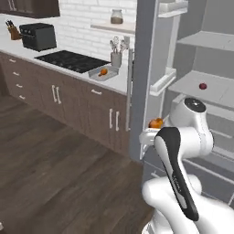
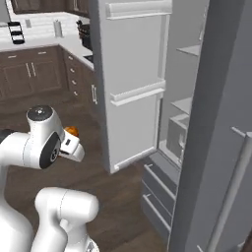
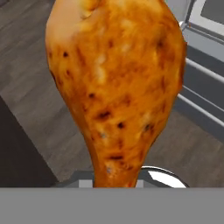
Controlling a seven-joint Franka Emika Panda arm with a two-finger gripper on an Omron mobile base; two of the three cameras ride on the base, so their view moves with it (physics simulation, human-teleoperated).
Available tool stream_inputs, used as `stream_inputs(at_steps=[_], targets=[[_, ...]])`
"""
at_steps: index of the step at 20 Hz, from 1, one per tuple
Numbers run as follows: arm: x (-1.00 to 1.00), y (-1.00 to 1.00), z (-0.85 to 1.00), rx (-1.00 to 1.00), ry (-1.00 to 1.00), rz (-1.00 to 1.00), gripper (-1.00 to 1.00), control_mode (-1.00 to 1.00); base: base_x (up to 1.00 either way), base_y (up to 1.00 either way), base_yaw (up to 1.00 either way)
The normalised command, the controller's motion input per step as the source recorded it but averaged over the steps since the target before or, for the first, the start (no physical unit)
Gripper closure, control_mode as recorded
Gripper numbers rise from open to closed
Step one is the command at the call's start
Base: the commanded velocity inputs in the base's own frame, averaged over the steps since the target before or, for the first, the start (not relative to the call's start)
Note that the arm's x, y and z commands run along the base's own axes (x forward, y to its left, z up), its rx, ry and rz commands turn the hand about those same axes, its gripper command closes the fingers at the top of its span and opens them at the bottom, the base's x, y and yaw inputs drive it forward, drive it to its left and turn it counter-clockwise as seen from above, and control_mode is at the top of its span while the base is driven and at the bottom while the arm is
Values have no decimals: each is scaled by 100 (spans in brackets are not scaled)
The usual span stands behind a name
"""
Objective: Place one tomato and one chicken drumstick in each tupperware on the nearby counter, to pack two identical lunches.
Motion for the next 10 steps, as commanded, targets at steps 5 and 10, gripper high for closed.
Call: stream_inputs(at_steps=[5,10], targets=[[0,0,0,0,0,0,100,100,17,-1,69],[0,0,0,0,0,0,100,100,98,-8,31]])
